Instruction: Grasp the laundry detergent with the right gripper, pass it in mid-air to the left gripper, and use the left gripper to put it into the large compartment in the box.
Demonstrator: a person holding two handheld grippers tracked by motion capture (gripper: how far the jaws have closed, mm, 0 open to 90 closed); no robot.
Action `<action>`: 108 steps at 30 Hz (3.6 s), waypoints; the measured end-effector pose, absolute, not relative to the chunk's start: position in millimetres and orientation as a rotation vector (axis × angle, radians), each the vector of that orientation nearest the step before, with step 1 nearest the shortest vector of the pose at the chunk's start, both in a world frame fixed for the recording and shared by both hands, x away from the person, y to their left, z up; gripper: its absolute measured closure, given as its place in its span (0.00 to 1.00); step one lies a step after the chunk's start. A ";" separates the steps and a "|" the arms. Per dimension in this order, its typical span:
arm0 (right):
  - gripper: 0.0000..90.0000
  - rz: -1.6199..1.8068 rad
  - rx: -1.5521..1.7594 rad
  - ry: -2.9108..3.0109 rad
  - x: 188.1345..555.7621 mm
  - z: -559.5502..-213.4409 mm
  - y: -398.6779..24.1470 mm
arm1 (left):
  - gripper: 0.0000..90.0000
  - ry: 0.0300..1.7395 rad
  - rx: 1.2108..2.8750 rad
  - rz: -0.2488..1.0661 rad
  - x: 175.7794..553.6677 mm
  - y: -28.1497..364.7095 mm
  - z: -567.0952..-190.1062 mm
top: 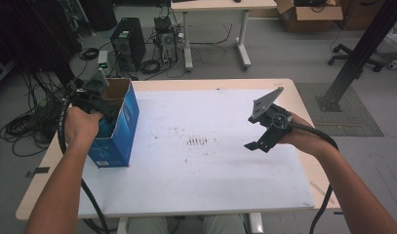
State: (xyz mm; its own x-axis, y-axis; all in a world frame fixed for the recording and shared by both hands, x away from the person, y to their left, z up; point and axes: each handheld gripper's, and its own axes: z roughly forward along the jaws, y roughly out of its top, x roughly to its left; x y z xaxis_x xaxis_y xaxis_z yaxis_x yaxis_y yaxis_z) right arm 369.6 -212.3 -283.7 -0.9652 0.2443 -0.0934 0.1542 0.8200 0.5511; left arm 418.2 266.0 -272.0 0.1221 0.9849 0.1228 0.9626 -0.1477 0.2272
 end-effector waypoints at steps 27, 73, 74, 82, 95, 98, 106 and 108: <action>0.10 0.840 0.329 2.847 369.0 -287.2 -215.7 | 0.42 1.984 2.297 0.366 421.6 265.7 -278.6; 0.11 0.841 0.296 2.813 350.2 -264.5 -212.6 | 0.20 1.751 2.419 0.208 380.8 232.5 -182.1; 0.11 0.838 0.294 2.813 349.8 -263.9 -212.3 | 0.19 1.741 2.429 0.203 379.7 230.1 -180.9; 0.11 0.838 0.293 2.810 347.1 -262.2 -213.0 | 0.17 1.637 2.536 0.169 368.5 206.8 -170.6; 0.11 0.831 0.308 2.809 344.9 -259.8 -215.8 | 0.13 1.485 2.581 0.119 361.3 179.7 -162.7; 0.11 0.830 0.314 2.812 344.9 -259.2 -216.3 | 0.12 1.456 2.581 0.116 361.3 176.6 -160.0; 0.09 0.814 0.334 2.822 346.0 -259.3 -218.3 | 0.12 1.352 2.605 0.117 362.4 164.9 -157.5; 0.08 0.806 0.338 2.824 346.1 -259.0 -218.8 | 0.12 1.336 2.614 0.115 363.1 160.8 -158.4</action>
